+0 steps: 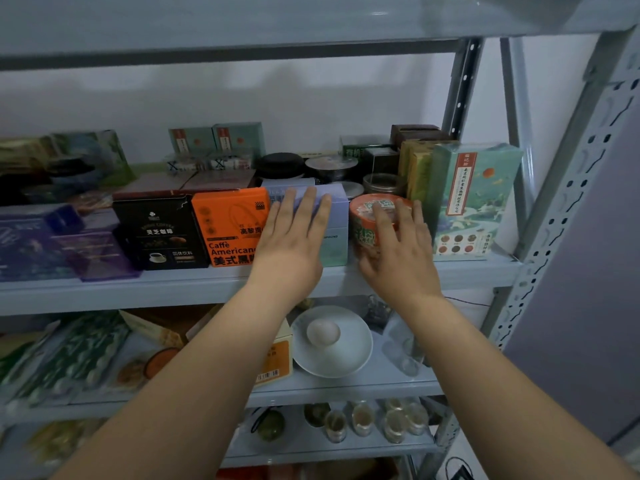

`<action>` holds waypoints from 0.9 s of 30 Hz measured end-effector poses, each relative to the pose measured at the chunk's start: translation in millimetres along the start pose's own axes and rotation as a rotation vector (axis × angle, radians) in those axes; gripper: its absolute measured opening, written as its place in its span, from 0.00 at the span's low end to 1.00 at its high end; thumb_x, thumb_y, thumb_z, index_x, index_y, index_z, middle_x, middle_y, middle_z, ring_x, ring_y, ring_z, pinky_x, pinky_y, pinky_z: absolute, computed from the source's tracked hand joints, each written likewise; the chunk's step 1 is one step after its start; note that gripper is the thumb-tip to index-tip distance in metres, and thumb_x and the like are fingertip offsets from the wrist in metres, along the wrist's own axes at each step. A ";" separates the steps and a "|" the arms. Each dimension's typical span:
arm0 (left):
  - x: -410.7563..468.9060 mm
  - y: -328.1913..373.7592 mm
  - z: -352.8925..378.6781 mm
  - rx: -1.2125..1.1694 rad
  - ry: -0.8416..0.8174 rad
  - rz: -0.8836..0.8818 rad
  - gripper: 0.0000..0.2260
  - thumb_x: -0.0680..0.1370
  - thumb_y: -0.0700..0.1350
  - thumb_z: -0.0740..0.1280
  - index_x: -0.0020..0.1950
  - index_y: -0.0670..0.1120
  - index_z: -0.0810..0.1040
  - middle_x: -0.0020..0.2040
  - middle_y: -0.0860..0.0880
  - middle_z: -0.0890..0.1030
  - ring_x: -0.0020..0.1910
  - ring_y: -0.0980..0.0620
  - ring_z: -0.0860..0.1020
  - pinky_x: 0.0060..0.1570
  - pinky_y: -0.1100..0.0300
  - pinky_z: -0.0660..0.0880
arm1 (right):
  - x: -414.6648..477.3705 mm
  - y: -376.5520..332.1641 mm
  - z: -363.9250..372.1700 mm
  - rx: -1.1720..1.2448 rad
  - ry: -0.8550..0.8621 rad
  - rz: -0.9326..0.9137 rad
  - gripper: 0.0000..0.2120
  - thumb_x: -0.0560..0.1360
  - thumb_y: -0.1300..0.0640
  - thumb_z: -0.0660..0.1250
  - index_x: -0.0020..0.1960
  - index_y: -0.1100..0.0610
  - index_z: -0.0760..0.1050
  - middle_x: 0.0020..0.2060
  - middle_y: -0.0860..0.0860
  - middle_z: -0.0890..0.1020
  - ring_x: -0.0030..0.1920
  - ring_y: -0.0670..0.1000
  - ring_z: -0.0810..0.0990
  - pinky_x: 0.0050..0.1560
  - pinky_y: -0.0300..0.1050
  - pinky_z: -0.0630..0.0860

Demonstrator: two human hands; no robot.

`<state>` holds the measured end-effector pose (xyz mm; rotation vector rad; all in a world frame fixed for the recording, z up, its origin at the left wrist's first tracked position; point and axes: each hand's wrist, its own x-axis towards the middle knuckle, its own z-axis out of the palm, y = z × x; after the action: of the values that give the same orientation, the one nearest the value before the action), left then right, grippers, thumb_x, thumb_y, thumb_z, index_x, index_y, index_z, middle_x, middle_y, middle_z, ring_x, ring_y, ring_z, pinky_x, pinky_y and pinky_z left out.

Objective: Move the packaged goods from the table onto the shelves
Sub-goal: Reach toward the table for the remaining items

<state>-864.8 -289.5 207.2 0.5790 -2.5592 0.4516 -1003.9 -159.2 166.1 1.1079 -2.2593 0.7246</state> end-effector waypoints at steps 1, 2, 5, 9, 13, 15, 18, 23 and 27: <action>-5.3 0.1 2.5 -0.003 0.055 0.028 0.41 0.76 0.45 0.66 0.83 0.46 0.47 0.83 0.41 0.49 0.81 0.36 0.47 0.78 0.42 0.44 | -1.4 -0.5 -2.2 0.002 -0.023 -0.004 0.37 0.75 0.46 0.69 0.79 0.54 0.58 0.79 0.62 0.57 0.80 0.63 0.47 0.77 0.64 0.52; -11.1 0.9 5.9 -0.001 0.102 0.061 0.41 0.74 0.47 0.69 0.83 0.46 0.52 0.82 0.40 0.53 0.80 0.35 0.50 0.78 0.40 0.48 | -4.1 -0.8 -4.7 0.007 -0.044 -0.009 0.39 0.75 0.47 0.68 0.80 0.54 0.56 0.80 0.61 0.55 0.81 0.62 0.45 0.77 0.64 0.50; -29.5 10.0 16.9 -0.018 0.173 0.144 0.38 0.74 0.51 0.70 0.82 0.46 0.58 0.81 0.40 0.59 0.80 0.35 0.55 0.78 0.38 0.52 | -21.6 0.6 -11.6 0.030 -0.029 -0.061 0.40 0.74 0.49 0.69 0.81 0.55 0.55 0.80 0.61 0.56 0.81 0.62 0.48 0.77 0.66 0.53; -50.0 24.6 27.1 -0.056 0.150 0.204 0.35 0.76 0.54 0.65 0.81 0.46 0.59 0.80 0.40 0.61 0.80 0.36 0.56 0.77 0.39 0.54 | -59.3 5.8 -16.3 0.039 -0.001 -0.078 0.39 0.73 0.51 0.69 0.80 0.55 0.58 0.79 0.62 0.60 0.80 0.63 0.52 0.75 0.68 0.58; -61.6 36.0 38.4 -0.126 0.129 0.279 0.34 0.77 0.58 0.59 0.81 0.45 0.60 0.80 0.40 0.61 0.79 0.36 0.57 0.76 0.38 0.56 | -96.1 12.0 -24.1 -0.042 -0.029 -0.056 0.35 0.75 0.52 0.65 0.80 0.55 0.58 0.77 0.60 0.65 0.79 0.62 0.57 0.75 0.66 0.60; -66.9 42.4 43.6 -0.180 0.111 0.340 0.34 0.78 0.58 0.58 0.81 0.44 0.60 0.80 0.40 0.61 0.79 0.37 0.57 0.77 0.38 0.55 | -116.5 10.1 -27.0 -0.079 -0.034 -0.022 0.32 0.76 0.52 0.62 0.78 0.56 0.61 0.76 0.59 0.67 0.79 0.62 0.59 0.74 0.66 0.61; -75.9 47.1 50.1 -0.242 0.084 0.455 0.34 0.78 0.59 0.56 0.81 0.43 0.61 0.80 0.40 0.62 0.79 0.37 0.58 0.77 0.39 0.55 | -148.9 -0.1 -31.2 -0.142 -0.057 0.076 0.31 0.76 0.51 0.62 0.78 0.57 0.64 0.76 0.60 0.67 0.79 0.62 0.59 0.74 0.66 0.62; -105.5 60.9 57.2 -0.387 0.036 0.664 0.35 0.78 0.59 0.56 0.81 0.43 0.57 0.79 0.38 0.63 0.78 0.35 0.60 0.76 0.37 0.56 | -217.2 -30.5 -42.9 -0.261 -0.068 0.300 0.31 0.76 0.53 0.65 0.78 0.57 0.65 0.76 0.60 0.67 0.79 0.63 0.59 0.75 0.66 0.60; -143.7 86.1 59.9 -0.501 -0.017 0.865 0.34 0.79 0.59 0.58 0.81 0.43 0.58 0.79 0.38 0.62 0.78 0.35 0.58 0.76 0.39 0.54 | -286.5 -57.3 -60.1 -0.378 -0.061 0.508 0.32 0.74 0.52 0.67 0.77 0.57 0.67 0.74 0.61 0.69 0.77 0.65 0.62 0.73 0.67 0.64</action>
<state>-813.2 -194.7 65.7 -0.7262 -2.6765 0.0477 -791.7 5.9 37.0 0.3849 -2.6174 0.4166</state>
